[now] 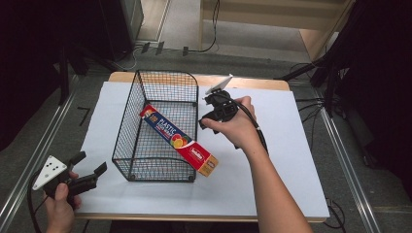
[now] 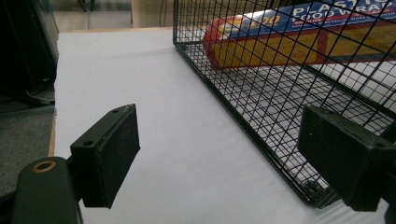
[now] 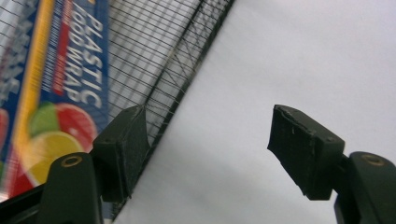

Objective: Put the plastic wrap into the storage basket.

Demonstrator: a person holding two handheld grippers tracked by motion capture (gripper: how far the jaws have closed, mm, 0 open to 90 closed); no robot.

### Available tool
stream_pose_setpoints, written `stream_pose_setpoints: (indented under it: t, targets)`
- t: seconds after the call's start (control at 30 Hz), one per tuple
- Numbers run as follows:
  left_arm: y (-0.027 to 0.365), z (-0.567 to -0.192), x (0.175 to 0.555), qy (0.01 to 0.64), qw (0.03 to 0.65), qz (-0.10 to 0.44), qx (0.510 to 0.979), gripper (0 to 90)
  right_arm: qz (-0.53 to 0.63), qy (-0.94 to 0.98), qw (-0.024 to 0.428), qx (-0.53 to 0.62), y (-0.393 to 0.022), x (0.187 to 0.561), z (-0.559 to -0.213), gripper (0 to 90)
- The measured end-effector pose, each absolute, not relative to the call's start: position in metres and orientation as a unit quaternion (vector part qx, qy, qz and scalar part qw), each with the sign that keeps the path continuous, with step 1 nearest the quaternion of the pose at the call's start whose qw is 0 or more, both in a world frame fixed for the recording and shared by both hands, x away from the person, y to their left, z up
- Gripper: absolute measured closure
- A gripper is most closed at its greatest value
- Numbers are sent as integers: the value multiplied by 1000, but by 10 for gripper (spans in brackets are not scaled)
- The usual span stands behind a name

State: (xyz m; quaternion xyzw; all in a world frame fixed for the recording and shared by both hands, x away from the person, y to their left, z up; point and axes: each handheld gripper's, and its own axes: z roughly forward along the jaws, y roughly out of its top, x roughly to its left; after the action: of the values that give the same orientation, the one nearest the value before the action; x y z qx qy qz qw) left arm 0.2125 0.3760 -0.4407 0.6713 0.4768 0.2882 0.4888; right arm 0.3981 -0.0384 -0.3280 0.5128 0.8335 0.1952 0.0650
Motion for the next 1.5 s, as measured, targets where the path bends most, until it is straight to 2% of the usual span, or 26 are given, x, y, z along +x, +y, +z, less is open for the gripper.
stream_pose_setpoints:
  t: [0.87,1.1,1.5]
  targets:
    - [374,-441,212,477,485,290,673,133,241,802,80,540,-119,357,-381,305]
    - [374,-442,212,477,482,289,676,133,271,787,79,549,-146,338,-395,276]
    - [371,-442,211,474,476,290,682,133,313,754,103,568,-203,303,-426,208]
